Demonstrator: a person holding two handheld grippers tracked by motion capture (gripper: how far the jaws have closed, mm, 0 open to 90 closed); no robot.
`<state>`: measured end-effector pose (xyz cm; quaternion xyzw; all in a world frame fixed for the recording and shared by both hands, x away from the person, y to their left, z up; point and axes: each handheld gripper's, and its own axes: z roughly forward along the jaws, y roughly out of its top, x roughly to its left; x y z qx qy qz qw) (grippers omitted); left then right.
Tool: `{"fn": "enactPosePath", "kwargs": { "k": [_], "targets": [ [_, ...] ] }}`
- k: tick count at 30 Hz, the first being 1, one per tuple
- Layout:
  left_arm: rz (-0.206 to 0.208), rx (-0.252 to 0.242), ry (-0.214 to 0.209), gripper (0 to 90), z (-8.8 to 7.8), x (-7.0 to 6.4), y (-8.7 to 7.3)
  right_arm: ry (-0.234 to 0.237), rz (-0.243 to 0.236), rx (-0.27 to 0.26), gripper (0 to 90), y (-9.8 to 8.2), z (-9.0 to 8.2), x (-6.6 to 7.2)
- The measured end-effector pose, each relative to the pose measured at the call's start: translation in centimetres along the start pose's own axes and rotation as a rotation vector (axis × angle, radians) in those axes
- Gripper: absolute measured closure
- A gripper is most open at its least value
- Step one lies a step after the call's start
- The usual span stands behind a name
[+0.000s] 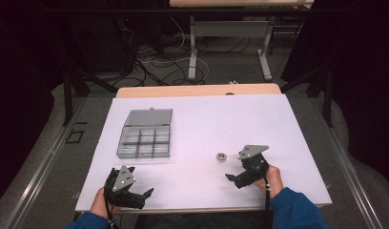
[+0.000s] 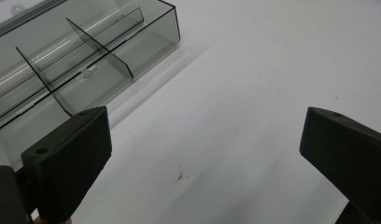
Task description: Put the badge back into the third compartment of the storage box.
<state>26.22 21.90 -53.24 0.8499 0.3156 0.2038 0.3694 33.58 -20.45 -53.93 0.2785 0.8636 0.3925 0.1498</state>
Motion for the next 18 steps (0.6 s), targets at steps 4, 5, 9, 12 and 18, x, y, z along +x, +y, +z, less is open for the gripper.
{"fn": "enactPosePath", "kwargs": {
  "k": [4, 5, 9, 12, 18],
  "targets": [
    [0.0, 0.001, 0.001, 2.2, 0.0, 0.0, 0.0, -0.004, 0.005, 0.034, 1.0, 0.3, 0.3, -0.2],
    [0.0, 0.003, 0.0, 2.2, 0.0, 0.0, 0.0, 0.0, -0.004, 0.034, 0.9, 0.4, 0.6, -0.3],
    [-0.001, 0.001, -0.001, 2.3, 0.0, 0.0, 0.0, 0.012, -0.015, 0.036, 2.0, 0.7, 1.1, -0.3],
    [0.007, 0.005, -0.002, 2.4, 0.0, 0.0, 0.0, 0.006, -0.01, 0.032, 2.1, 0.8, 1.4, -0.3],
    [0.001, 0.008, -0.006, 2.3, 0.0, 0.0, 0.0, 0.002, 0.012, 0.039, 1.6, 1.3, 2.4, -0.9]
  ]
}}
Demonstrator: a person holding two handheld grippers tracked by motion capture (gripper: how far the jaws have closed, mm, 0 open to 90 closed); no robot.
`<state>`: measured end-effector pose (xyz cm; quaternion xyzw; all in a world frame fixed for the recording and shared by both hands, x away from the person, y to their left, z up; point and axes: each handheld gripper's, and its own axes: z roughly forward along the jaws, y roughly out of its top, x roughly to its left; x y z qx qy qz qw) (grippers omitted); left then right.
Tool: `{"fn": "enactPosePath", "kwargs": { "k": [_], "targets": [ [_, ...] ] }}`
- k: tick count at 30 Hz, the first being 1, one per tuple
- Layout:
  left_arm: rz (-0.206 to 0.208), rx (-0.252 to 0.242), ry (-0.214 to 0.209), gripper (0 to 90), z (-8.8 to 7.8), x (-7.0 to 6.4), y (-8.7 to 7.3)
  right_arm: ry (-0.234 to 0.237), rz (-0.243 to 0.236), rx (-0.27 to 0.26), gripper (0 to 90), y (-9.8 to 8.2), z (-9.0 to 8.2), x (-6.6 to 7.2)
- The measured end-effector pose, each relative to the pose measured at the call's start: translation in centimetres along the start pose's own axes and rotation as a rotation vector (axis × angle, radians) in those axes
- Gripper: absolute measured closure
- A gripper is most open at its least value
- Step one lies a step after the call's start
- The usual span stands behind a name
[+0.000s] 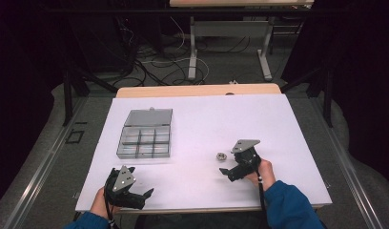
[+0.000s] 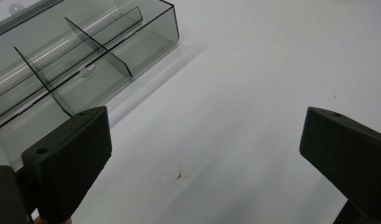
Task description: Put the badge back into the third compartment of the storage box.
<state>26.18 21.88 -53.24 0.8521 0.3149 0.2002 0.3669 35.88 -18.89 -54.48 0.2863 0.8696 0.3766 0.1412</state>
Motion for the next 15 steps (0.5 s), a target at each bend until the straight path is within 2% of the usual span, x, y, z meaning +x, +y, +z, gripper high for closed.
{"fn": "enactPosePath", "kwargs": {
  "k": [2, 4, 5, 6, 7, 8, 12, 14, 15],
  "targets": [
    [0.003, 0.0, 0.001, 2.3, 0.0, 0.0, 0.0, 0.003, -0.014, 0.008, 1.8, 0.2, 0.2, -0.2],
    [0.012, -0.001, 0.006, 2.4, 0.0, 0.1, 0.0, -0.007, 0.005, 0.003, 3.0, 0.2, 0.5, -0.1],
    [0.011, -0.002, 0.006, 2.5, 0.0, 0.1, 0.0, -0.004, -0.004, 0.01, 4.5, 0.2, 0.5, -0.2],
    [0.011, -0.002, 0.006, 2.4, 0.0, 0.1, 0.0, 0.004, -0.007, 0.018, 7.0, 0.3, 0.6, -0.2],
    [0.011, -0.002, 0.006, 2.4, 0.0, 0.1, 0.0, 0.001, -0.018, 0.004, 10.4, 0.3, 0.7, -0.3],
    [0.012, -0.002, 0.006, 2.4, 0.0, 0.1, 0.0, -0.009, -0.005, 0.005, 13.5, 0.4, 0.8, -0.2],
    [0.007, -0.006, 0.007, 2.4, 0.0, 0.1, 0.0, -0.032, -0.007, 0.01, 19.4, 0.6, 1.2, -0.1],
    [-0.003, -0.007, 0.002, 2.3, 0.0, 0.1, 0.0, -0.029, -0.008, 0.022, 21.3, 0.7, 1.3, 0.0],
    [-0.005, -0.006, 0.004, 2.3, 0.0, 0.1, 0.0, -0.046, -0.022, 0.017, 25.4, 0.8, 1.6, 0.0]
  ]
}}
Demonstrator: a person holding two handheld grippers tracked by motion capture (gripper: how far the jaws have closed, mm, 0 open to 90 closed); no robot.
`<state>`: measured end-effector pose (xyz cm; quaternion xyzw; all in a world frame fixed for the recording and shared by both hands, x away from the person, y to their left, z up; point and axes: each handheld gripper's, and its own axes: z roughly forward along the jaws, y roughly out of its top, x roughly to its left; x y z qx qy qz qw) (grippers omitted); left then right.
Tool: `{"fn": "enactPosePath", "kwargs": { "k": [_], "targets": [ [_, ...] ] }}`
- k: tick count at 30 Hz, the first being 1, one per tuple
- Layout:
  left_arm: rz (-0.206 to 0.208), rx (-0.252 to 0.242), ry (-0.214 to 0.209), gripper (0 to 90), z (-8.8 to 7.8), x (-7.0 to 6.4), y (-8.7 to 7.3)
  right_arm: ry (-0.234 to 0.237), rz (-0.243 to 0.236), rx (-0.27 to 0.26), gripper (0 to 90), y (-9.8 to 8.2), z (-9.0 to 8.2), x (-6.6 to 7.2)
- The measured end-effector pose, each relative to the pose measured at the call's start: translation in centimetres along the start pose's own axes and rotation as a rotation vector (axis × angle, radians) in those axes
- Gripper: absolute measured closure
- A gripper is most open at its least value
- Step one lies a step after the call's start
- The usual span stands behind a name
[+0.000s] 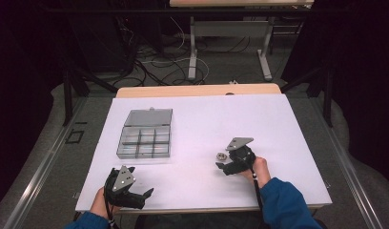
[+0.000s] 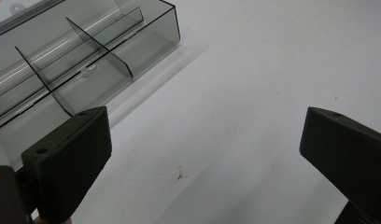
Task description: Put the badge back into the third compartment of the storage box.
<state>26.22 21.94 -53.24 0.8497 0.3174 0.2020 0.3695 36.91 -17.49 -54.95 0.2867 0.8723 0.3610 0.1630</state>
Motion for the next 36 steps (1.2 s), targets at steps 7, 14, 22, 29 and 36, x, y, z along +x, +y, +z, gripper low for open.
{"fn": "enactPosePath", "kwargs": {
  "k": [7, 14, 22, 29, 36],
  "targets": [
    [0.0, -0.001, -0.004, 2.1, 0.0, 0.0, 0.0, -0.019, -0.016, 0.011, 38.4, 0.3, 0.8, 0.3],
    [0.006, 0.007, -0.004, 2.1, 0.0, 0.1, 0.0, -0.014, -0.03, 0.037, 54.2, 0.5, 1.5, 0.3],
    [-0.004, 0.01, -0.01, 2.0, 0.0, 0.1, 0.0, -0.012, -0.017, 0.032, 62.2, 0.4, 1.5, 0.2],
    [-0.006, 0.013, -0.009, 2.0, 0.0, 0.1, 0.0, -0.023, -0.019, 0.041, 63.0, 0.5, 1.5, 0.3],
    [-0.003, 0.011, -0.009, 2.0, 0.0, 0.0, 0.0, -0.03, -0.032, 0.024, 72.1, 0.9, 0.8, 0.4]
  ]
}}
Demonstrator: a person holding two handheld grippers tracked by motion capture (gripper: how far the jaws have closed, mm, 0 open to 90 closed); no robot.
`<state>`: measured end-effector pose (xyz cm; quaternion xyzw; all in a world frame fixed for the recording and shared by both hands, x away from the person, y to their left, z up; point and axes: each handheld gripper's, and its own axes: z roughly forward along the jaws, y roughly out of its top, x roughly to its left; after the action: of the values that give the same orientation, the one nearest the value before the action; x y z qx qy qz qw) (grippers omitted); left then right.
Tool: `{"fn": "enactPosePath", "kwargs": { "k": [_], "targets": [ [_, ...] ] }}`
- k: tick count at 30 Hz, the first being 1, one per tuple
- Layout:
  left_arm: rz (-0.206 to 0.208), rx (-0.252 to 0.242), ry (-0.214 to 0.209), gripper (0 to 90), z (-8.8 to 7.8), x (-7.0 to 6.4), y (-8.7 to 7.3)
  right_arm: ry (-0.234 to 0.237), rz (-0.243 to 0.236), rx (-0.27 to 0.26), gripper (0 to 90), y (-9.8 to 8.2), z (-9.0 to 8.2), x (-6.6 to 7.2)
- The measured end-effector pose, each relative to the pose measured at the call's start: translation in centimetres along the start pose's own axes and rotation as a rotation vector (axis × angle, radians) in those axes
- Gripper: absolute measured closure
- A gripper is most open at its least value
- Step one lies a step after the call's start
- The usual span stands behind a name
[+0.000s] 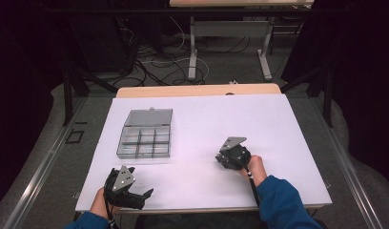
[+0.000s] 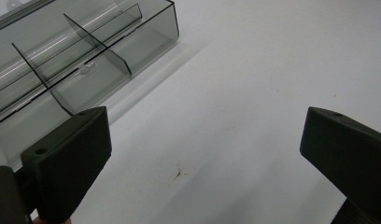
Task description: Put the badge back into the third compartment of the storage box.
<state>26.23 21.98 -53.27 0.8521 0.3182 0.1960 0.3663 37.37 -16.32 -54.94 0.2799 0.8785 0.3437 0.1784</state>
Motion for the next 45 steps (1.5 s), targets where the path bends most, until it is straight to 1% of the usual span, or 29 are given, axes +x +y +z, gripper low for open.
{"fn": "enactPosePath", "kwargs": {
  "k": [1, 2, 5, 8, 9, 10, 12, 16, 17, 18, 19, 21, 22, 23, 24, 25, 26, 27, 28, 29, 30, 31, 33, 34, 35, 38, 40, 41, 45],
  "targets": [
    [0.0, 0.001, 0.0, 2.0, 0.0, 0.0, 0.0, 0.0, -0.011, 0.001, 72.1, 0.0, 0.0, -0.1],
    [0.0, 0.001, 0.001, 2.0, 0.0, 0.0, 0.0, -0.001, 0.001, 0.003, 72.2, 0.0, 0.0, 0.0],
    [0.001, 0.002, 0.0, 2.0, 0.0, 0.0, 0.0, -0.002, -0.007, 0.008, 73.2, 0.0, -0.1, 0.0],
    [0.001, 0.002, 0.0, 2.0, 0.0, 0.0, 0.0, -0.027, -0.008, -0.011, 77.1, 0.1, -0.3, 0.1],
    [0.001, 0.003, 0.001, 2.0, 0.0, 0.0, 0.0, -0.025, -0.001, -0.002, 78.4, 0.2, -0.5, 0.1],
    [0.002, 0.004, 0.002, 2.0, 0.0, 0.0, 0.0, -0.036, -0.004, -0.013, 79.2, 0.2, -0.5, 0.0],
    [0.001, 0.004, 0.002, 2.0, 0.0, 0.0, 0.0, -0.044, -0.008, -0.006, 80.3, 0.2, -0.6, 0.0],
    [0.001, 0.006, 0.003, 2.0, 0.0, 0.0, 0.0, -0.044, -0.008, -0.001, 82.1, 0.3, -0.9, -0.1],
    [0.001, 0.004, 0.002, 2.0, 0.0, 0.0, 0.0, -0.045, -0.005, -0.002, 82.4, 0.3, -0.9, -0.1],
    [0.001, 0.005, 0.002, 2.0, 0.0, 0.0, 0.0, -0.056, 0.003, -0.018, 82.7, 0.3, -0.9, -0.1],
    [0.002, 0.007, 0.004, 2.0, 0.0, 0.0, 0.0, -0.055, -0.001, -0.01, 83.2, 0.3, -1.0, -0.2],
    [0.002, 0.008, 0.004, 2.0, 0.0, 0.0, 0.0, -0.075, 0.005, -0.014, 84.3, 0.4, -1.2, -0.3],
    [0.001, 0.008, 0.004, 2.0, 0.0, 0.0, 0.0, -0.065, 0.016, -0.006, 84.4, 0.4, -1.3, -0.4],
    [0.001, 0.008, 0.004, 2.0, 0.0, 0.0, 0.0, -0.073, 0.018, -0.012, 86.7, 0.3, -1.3, -0.5],
    [0.001, 0.009, 0.005, 2.0, 0.0, 0.0, 0.0, -0.095, 0.014, -0.014, 87.1, 0.3, -1.4, -0.5],
    [0.001, 0.009, 0.005, 2.0, 0.0, 0.0, 0.0, -0.09, 0.02, -0.002, 87.2, 0.3, -1.4, -0.7],
    [0.001, 0.008, 0.004, 2.0, 0.0, 0.0, 0.0, -0.095, 0.033, -0.01, 87.1, 0.3, -1.5, -0.8],
    [0.001, 0.009, 0.005, 2.0, 0.0, 0.0, 0.0, -0.094, 0.033, -0.012, 87.0, 0.2, -1.4, -1.0],
    [0.001, 0.009, 0.005, 2.0, 0.0, 0.0, 0.0, -0.085, 0.056, -0.006, 87.0, 0.2, -1.5, -1.0],
    [0.001, 0.007, 0.004, 2.0, 0.0, 0.0, 0.0, -0.083, 0.042, -0.013, 87.1, 0.2, -1.4, -1.2],
    [0.001, 0.008, 0.004, 2.0, 0.0, 0.0, 0.0, -0.082, 0.063, -0.009, 87.2, 0.1, -1.4, -1.1],
    [0.001, 0.007, 0.004, 2.0, 0.0, 0.0, 0.0, -0.08, 0.064, -0.008, 87.4, 0.2, -1.4, -1.0],
    [0.002, 0.01, 0.006, 2.0, 0.0, 0.0, 0.0, -0.085, 0.047, -0.014, 87.8, 0.2, -1.4, -1.0],
    [0.002, 0.01, 0.007, 2.0, 0.0, 0.0, 0.0, -0.082, 0.049, -0.014, 87.9, 0.2, -1.4, -1.0],
    [0.002, 0.01, 0.007, 2.0, 0.0, 0.0, 0.0, -0.081, 0.064, -0.013, 88.0, 0.2, -1.5, -0.9],
    [0.0, 0.007, 0.006, 2.0, 0.0, 0.0, 0.0, -0.087, 0.055, -0.021, 88.1, 0.2, -1.5, -1.0],
    [0.001, 0.008, 0.007, 2.0, 0.0, 0.0, 0.0, -0.092, 0.067, -0.021, 88.2, 0.2, -1.6, -0.9],
    [0.0, 0.008, 0.007, 2.0, 0.0, 0.0, 0.0, -0.091, 0.059, -0.025, 88.1, 0.2, -1.7, -0.9],
    [-0.002, 0.006, 0.006, 2.0, -0.1, 0.0, 0.0, -0.094, 0.064, -0.034, 88.1, 0.4, -2.1, -0.8]
  ]
}}
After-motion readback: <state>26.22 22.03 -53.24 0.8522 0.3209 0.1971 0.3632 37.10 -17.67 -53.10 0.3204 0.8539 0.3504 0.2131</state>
